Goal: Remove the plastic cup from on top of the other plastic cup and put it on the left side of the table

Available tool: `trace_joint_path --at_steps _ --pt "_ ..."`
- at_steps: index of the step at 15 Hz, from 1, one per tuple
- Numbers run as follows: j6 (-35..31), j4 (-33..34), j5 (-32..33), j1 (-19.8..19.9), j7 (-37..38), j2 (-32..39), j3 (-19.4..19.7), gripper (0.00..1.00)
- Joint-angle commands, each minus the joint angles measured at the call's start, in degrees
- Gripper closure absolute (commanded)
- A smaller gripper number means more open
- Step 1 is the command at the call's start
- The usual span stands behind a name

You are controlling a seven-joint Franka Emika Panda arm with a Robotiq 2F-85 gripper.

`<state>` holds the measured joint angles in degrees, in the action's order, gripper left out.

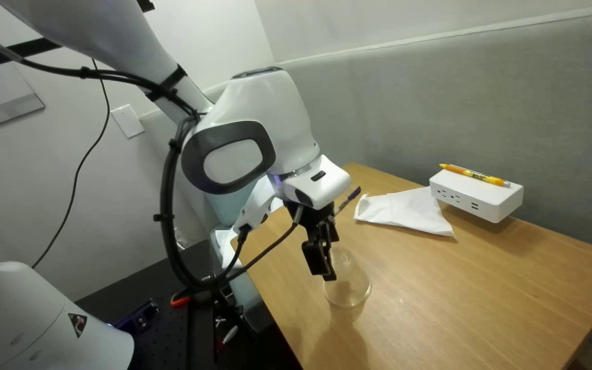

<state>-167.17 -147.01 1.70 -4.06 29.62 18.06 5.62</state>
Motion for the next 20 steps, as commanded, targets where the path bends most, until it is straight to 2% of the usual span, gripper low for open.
trace_joint_path --at_steps 1,3,4,5,6,7,9,11,14,17,20 --pt "-1.6 1.4 -2.0 -2.9 -0.1 2.1 2.2 0.00" --pt "-1.9 1.7 -2.4 -3.6 -0.1 2.7 2.9 0.00" --pt "-2.0 1.8 -2.5 -3.9 -0.2 3.0 3.2 0.14" --pt "-2.0 1.8 -2.6 -4.2 -0.2 3.0 3.5 0.19" --pt "-2.1 1.8 -2.8 -4.3 -0.3 3.0 3.6 0.32" --pt "-2.2 1.8 -3.0 -4.4 -0.4 3.0 3.6 0.40" --pt "-2.3 1.7 -3.4 -4.6 -0.5 2.7 3.8 0.46" --pt "-2.3 1.3 -3.7 -4.7 -0.7 2.0 3.9 0.39" --pt "-1.9 0.5 -3.6 -4.8 -1.0 0.5 4.3 0.36" --pt "0.2 0.2 -3.7 -4.2 -1.6 -1.5 4.1 0.28" --pt "0.9 0.1 -3.4 -4.1 -1.6 -2.8 4.2 0.29"
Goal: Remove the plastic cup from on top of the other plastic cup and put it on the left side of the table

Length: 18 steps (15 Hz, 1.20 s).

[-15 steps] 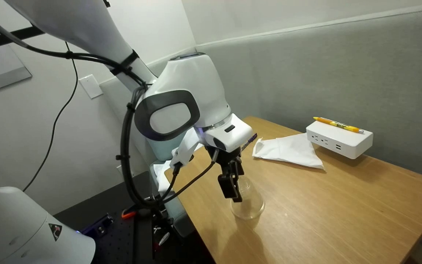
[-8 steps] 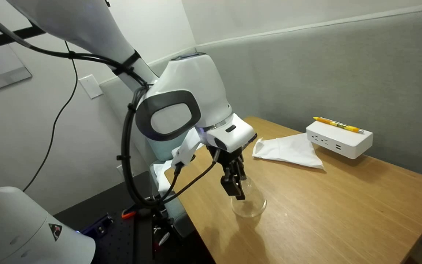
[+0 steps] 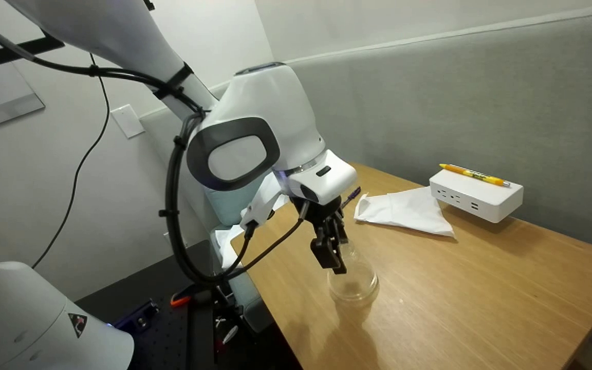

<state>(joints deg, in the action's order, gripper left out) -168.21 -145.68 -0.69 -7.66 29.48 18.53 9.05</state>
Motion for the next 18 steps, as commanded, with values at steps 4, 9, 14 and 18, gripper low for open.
trace_joint_path --at_steps 4,9,14,18 --pt "3.0 -1.2 -0.9 0.1 -1.6 -4.6 0.3 0.32" --pt "9.3 -2.4 1.1 0.8 -1.8 -10.0 1.3 0.37" --pt "19.5 -3.2 6.1 4.1 -2.6 -21.5 0.0 0.44" --pt "24.2 -2.2 3.0 5.3 -6.9 -26.8 -4.9 0.44"
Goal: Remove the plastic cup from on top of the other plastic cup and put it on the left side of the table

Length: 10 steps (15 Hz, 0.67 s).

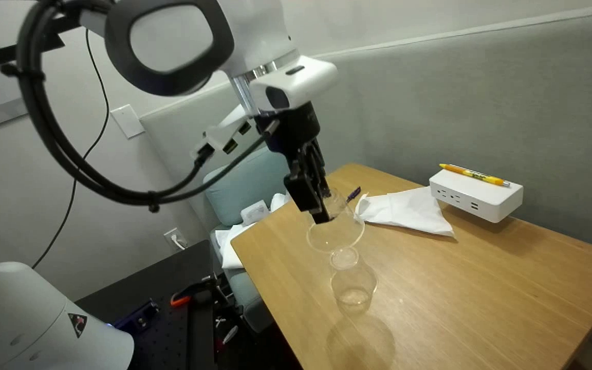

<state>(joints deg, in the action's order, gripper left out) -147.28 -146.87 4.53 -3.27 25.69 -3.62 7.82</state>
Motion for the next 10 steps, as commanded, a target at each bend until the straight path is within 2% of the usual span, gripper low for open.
trace_joint_path --at_steps 1,6,10 --pt "3.6 -0.8 -3.5 0.6 -4.0 -5.1 -4.9 0.44" --pt "1.7 -0.3 -11.2 -2.9 -8.1 -2.1 -11.6 0.44" --pt "-2.5 0.7 -10.9 -5.7 -6.8 4.5 -16.7 0.42"
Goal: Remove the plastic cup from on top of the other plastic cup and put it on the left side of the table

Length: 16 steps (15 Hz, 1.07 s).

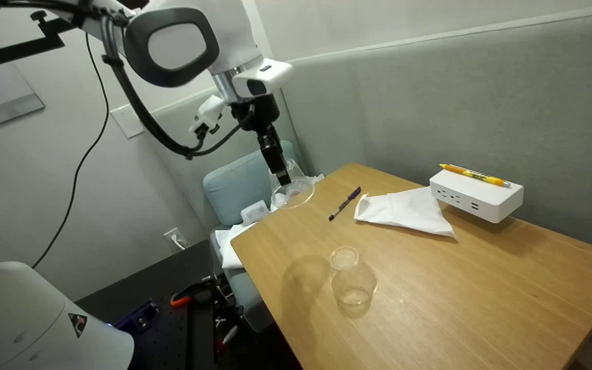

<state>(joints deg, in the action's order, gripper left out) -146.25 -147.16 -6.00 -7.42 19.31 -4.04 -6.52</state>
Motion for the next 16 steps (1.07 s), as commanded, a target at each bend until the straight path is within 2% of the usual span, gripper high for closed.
trace_joint_path --at_steps 1,5,9,12,13,14,15,16 --pt "-5.1 1.5 0.7 -2.2 0.3 7.2 -3.2 0.41" --pt "-12.4 3.3 6.0 -4.8 1.9 16.2 -3.7 0.42" --pt "-16.3 5.6 11.5 -8.3 3.2 24.0 0.4 0.42" --pt "-17.4 7.3 11.6 -10.4 2.5 27.6 3.0 0.41" --pt "-17.6 7.6 11.4 -10.9 2.4 28.2 3.6 0.39" --pt "-17.9 7.9 11.3 -11.6 2.4 28.7 4.3 0.31" --pt "-18.2 7.7 11.3 -12.1 2.3 28.1 4.7 0.12" --pt "-18.4 7.0 11.3 -12.3 2.3 26.9 4.9 0.07"
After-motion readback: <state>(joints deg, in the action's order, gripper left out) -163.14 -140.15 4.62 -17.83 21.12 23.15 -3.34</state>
